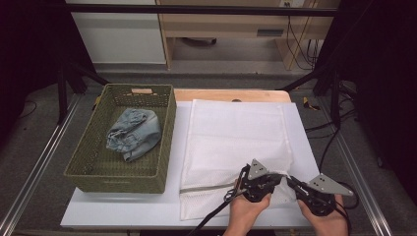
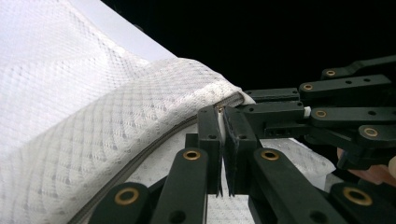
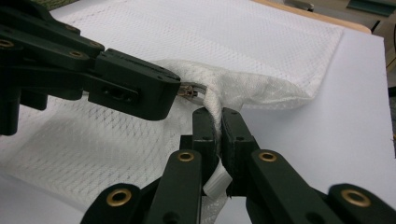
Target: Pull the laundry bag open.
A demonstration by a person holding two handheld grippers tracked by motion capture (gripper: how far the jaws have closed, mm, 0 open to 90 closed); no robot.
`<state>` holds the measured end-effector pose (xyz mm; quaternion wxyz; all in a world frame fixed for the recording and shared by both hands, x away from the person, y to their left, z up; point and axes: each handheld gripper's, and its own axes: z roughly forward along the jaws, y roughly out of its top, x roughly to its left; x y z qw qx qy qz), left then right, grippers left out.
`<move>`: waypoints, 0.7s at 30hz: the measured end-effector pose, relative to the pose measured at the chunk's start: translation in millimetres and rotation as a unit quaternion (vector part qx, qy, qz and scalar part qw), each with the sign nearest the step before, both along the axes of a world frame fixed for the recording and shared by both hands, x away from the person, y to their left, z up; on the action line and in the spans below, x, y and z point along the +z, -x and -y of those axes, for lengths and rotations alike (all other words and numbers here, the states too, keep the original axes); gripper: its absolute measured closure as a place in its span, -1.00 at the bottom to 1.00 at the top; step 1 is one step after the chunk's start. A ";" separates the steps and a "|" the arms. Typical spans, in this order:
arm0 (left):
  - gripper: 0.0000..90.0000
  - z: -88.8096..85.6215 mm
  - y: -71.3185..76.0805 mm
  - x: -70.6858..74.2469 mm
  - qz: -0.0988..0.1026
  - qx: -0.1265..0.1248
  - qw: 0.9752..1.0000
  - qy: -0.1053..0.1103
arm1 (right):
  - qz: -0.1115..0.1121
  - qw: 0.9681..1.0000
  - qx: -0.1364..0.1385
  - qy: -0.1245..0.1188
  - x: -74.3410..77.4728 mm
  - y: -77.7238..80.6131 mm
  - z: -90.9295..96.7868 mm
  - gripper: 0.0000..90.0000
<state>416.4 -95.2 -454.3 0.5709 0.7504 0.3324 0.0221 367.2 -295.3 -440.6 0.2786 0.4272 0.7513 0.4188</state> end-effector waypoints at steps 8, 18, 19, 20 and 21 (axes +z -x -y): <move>0.92 2.3 3.3 -2.5 0.000 0.016 1.000 0.001 | -0.010 1.000 -0.002 0.002 0.1 -0.2 0.1 0.92; 0.92 0.9 6.4 -4.5 -0.006 0.025 1.000 -0.012 | -0.012 1.000 -0.005 0.021 -0.5 3.8 -1.6 0.92; 0.92 0.0 6.0 -5.0 -0.008 0.026 1.000 -0.011 | -0.010 1.000 -0.006 0.022 -0.3 3.9 -0.7 0.92; 0.92 -1.2 5.7 -5.4 -0.011 0.027 1.000 -0.011 | -0.011 1.000 -0.009 0.019 0.0 4.2 0.1 0.92; 0.92 -2.0 5.5 -5.9 -0.011 0.028 1.000 -0.010 | -0.012 1.000 -0.010 0.017 0.0 4.4 0.8 0.92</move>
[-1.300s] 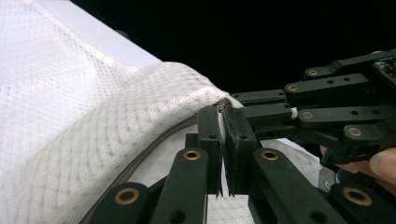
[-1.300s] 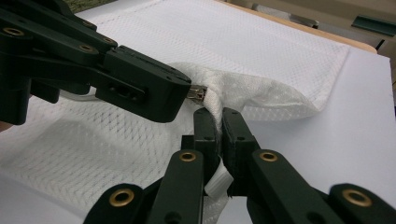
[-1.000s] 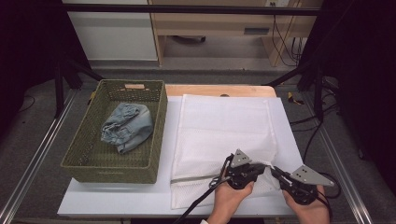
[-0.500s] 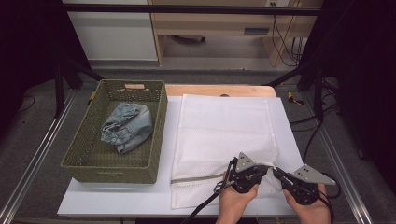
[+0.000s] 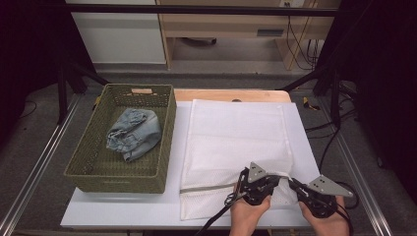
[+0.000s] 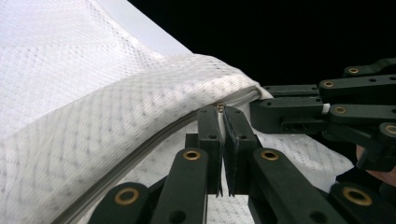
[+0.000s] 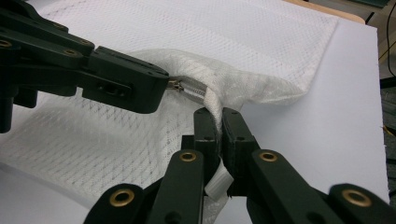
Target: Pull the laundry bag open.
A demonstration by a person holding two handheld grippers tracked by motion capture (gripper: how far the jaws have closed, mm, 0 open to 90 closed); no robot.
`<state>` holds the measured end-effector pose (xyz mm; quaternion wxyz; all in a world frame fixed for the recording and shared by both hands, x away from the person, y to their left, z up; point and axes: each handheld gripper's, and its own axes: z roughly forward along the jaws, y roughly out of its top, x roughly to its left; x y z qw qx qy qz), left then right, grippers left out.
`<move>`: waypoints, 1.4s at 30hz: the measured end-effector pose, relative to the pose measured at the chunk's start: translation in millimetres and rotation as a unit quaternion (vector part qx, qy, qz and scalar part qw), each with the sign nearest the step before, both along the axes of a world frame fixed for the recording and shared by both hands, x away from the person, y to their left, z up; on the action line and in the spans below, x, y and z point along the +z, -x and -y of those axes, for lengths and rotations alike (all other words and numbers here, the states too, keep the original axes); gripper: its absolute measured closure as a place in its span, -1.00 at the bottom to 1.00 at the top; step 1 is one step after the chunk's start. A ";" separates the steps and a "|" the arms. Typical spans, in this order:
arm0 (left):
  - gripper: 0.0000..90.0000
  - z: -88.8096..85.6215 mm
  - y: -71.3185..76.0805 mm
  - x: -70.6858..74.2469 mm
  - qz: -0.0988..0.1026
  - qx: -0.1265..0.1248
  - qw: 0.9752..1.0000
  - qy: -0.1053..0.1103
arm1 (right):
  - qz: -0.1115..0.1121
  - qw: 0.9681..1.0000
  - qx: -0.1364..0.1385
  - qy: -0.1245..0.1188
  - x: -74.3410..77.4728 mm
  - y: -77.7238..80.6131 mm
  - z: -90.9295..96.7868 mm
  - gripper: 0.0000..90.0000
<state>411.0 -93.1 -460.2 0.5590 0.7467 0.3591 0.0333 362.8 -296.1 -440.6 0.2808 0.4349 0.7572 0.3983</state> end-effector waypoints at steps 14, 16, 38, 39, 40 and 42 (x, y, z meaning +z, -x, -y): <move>0.92 -11.5 3.7 -0.7 -0.003 0.013 1.000 0.002 | -0.007 1.000 0.001 0.000 0.6 -2.1 -2.8 0.92; 0.92 -14.3 3.3 0.1 0.001 0.017 1.000 -0.004 | -0.007 1.000 0.001 0.002 0.6 -2.4 -2.9 0.92; 0.92 -40.0 8.8 -1.8 -0.005 0.028 1.000 0.001 | -0.019 1.000 0.002 -0.009 0.2 -4.1 -3.3 0.91; 0.92 -41.4 8.8 -1.9 -0.003 0.030 1.000 -0.002 | -0.018 1.000 0.004 -0.010 0.3 -4.1 -3.8 0.91; 0.92 -42.7 8.9 -1.8 -0.005 0.033 0.999 -0.001 | -0.018 1.000 0.002 -0.007 0.1 -4.1 -4.1 0.91; 0.92 -45.9 7.9 -1.6 -0.005 0.036 0.999 -0.003 | -0.017 1.000 0.001 -0.006 0.0 -4.4 -3.4 0.91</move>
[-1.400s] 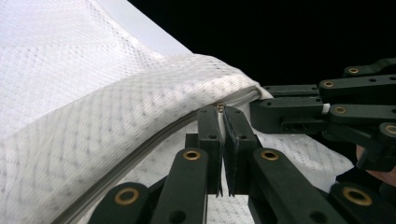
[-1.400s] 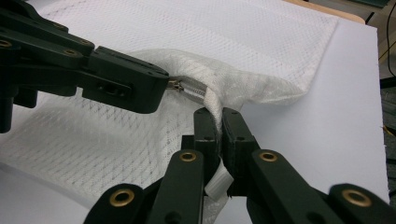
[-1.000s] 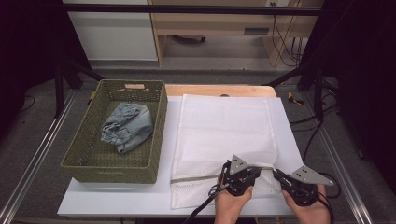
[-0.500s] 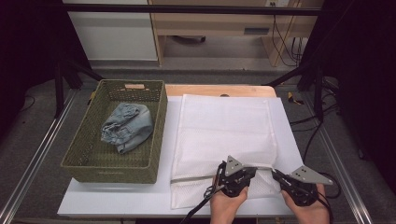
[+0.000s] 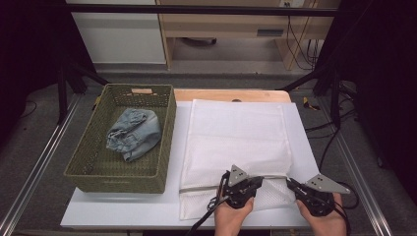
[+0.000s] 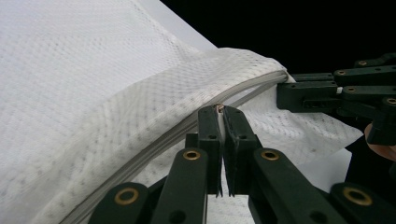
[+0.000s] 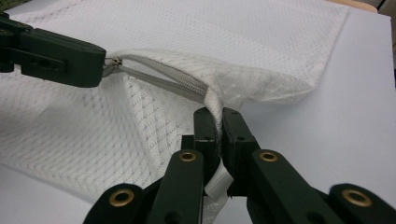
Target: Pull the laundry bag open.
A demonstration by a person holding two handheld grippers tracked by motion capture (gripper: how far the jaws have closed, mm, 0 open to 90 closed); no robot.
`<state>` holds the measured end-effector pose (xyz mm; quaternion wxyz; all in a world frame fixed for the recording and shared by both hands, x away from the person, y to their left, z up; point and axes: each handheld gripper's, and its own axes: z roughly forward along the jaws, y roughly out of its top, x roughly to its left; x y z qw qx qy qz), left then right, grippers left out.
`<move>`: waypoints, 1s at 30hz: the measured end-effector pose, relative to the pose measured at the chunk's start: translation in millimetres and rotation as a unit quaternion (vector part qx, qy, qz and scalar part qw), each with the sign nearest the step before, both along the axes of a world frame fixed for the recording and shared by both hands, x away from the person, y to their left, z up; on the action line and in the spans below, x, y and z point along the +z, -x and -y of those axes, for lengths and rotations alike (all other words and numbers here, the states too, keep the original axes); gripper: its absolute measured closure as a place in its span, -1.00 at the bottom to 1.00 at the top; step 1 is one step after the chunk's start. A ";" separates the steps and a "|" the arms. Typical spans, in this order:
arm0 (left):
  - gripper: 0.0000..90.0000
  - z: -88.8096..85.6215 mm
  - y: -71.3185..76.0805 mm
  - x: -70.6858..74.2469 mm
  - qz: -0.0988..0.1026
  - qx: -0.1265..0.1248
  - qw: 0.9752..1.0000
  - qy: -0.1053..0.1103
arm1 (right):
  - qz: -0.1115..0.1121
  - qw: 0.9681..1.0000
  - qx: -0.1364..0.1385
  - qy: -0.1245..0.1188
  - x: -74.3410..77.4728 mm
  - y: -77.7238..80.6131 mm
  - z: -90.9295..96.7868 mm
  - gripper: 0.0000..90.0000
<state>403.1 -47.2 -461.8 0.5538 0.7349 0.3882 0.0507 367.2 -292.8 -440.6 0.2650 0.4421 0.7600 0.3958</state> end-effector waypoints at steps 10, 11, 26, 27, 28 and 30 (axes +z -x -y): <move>0.92 -6.8 1.0 -0.3 0.003 0.008 1.000 -0.009 | -0.003 1.000 -0.003 -0.001 -0.4 0.0 0.6 0.92; 0.92 -7.3 0.9 -0.2 0.005 0.006 1.000 -0.009 | -0.004 1.000 -0.004 -0.002 -0.5 -0.1 1.0 0.92; 0.92 -16.6 0.6 -2.0 0.000 0.014 1.000 -0.010 | -0.006 1.000 -0.008 0.000 -0.5 0.1 1.4 0.92; 0.92 -17.0 0.4 -2.2 -0.001 0.013 1.000 -0.009 | -0.006 1.000 -0.007 0.001 -0.6 -0.2 1.4 0.91; 0.92 -17.3 0.2 -2.5 -0.001 0.013 1.000 -0.007 | -0.006 1.000 -0.006 0.002 -0.6 -0.3 1.1 0.92; 0.92 -17.5 0.1 -2.7 0.000 0.013 1.000 -0.011 | -0.006 1.000 -0.006 0.001 -0.5 -0.1 0.7 0.92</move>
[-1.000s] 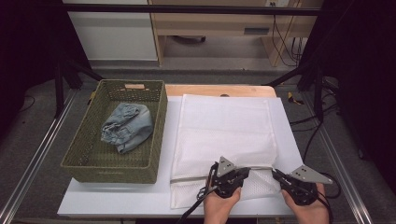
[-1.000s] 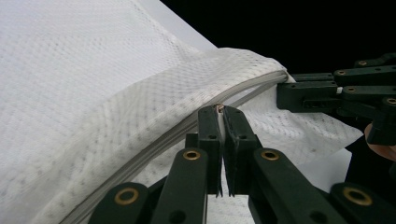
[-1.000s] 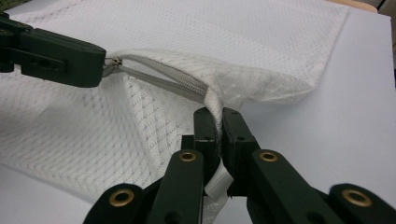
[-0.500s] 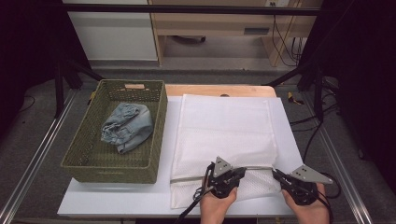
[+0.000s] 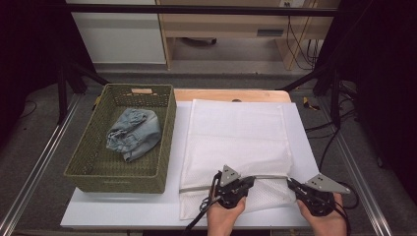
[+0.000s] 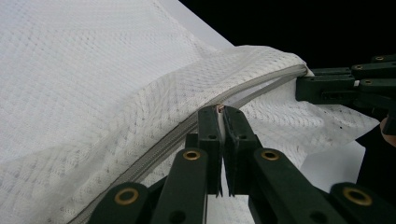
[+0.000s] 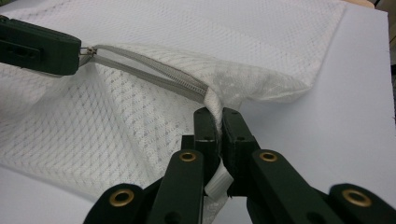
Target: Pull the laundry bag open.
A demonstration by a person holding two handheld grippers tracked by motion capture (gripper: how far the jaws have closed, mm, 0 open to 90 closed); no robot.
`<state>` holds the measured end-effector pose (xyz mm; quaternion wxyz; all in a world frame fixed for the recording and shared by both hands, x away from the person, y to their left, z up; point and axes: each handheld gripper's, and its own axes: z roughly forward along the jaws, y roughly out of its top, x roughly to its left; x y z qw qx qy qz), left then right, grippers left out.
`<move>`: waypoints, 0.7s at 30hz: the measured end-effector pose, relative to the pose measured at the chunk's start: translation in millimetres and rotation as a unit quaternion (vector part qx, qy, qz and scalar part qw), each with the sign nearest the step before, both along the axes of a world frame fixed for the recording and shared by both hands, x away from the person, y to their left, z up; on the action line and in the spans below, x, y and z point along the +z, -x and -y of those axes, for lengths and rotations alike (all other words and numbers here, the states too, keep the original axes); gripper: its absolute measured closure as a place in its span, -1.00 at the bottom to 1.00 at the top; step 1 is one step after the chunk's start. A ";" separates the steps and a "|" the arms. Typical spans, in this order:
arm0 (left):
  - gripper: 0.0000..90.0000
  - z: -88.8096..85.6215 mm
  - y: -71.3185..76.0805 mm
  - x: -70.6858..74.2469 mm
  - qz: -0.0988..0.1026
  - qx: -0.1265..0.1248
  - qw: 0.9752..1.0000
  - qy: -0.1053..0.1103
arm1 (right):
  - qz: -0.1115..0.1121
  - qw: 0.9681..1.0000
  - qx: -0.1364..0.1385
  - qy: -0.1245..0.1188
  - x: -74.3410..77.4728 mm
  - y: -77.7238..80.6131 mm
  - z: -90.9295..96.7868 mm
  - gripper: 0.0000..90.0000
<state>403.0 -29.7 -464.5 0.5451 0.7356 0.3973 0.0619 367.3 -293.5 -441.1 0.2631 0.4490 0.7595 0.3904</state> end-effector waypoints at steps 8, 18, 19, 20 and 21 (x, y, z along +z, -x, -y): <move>0.92 -4.4 0.1 0.9 0.000 0.003 1.000 -0.003 | 0.000 1.000 -0.008 -0.005 0.5 0.5 4.1 0.92; 0.92 -12.1 -0.7 0.3 0.000 0.012 1.000 -0.003 | 0.001 1.000 -0.008 -0.003 0.2 0.3 5.1 0.92; 0.92 -13.3 -0.7 0.5 -0.001 0.013 1.000 -0.003 | 0.000 1.000 -0.009 -0.004 0.2 0.4 5.4 0.92; 0.92 -14.5 -0.8 0.5 0.000 0.014 1.000 -0.002 | 0.000 1.000 -0.009 -0.004 0.1 0.4 5.5 0.92; 0.92 -15.9 -0.8 0.7 -0.001 0.015 1.000 -0.003 | -0.001 1.000 -0.009 -0.005 0.2 0.5 5.4 0.92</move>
